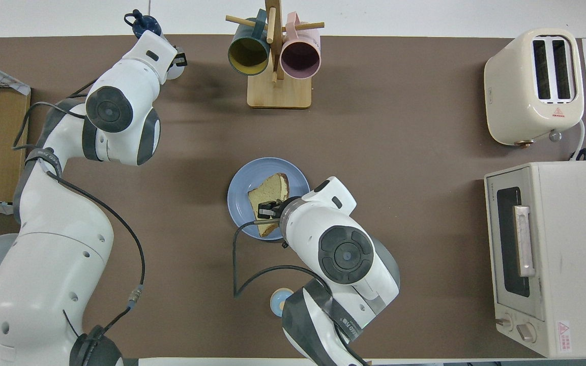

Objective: Put bread on plate and add seasoning

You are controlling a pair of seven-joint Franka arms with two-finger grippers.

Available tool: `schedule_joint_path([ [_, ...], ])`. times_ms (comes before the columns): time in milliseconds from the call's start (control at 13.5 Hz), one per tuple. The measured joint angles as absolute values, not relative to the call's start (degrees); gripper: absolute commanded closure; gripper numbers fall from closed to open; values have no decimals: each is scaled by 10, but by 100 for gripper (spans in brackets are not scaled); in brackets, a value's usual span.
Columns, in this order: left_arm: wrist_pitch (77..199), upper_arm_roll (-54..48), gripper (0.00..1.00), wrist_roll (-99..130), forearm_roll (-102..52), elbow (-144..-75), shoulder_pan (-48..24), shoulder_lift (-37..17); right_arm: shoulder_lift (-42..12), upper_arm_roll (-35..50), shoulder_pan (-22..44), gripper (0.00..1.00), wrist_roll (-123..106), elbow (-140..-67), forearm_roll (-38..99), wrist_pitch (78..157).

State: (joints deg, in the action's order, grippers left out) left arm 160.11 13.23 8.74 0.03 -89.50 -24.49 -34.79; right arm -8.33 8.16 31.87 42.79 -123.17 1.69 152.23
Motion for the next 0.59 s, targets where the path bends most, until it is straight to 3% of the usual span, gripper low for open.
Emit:
schedule_joint_path([
  [223, 1468, 40, 100, -34, 0, -894, -156, -274, -81, 78, 316, 94, 428, -1233, 17, 1522],
  [297, 1424, 24, 100, -73, -2, -894, -140, -253, -80, 78, 315, 89, 428, -1233, 17, 1522],
  [372, 1371, 18, 100, -119, -13, -894, -134, -228, -80, 78, 313, 51, 428, -1233, 17, 1523],
  [446, 1312, 15, 100, -175, -27, -894, -132, -201, -80, 77, 307, 1, 428, -1233, 17, 1523],
  [594, 1207, 14, 100, -280, -40, -901, -132, -147, -80, 77, 297, 0, 428, -1234, 17, 1523],
])
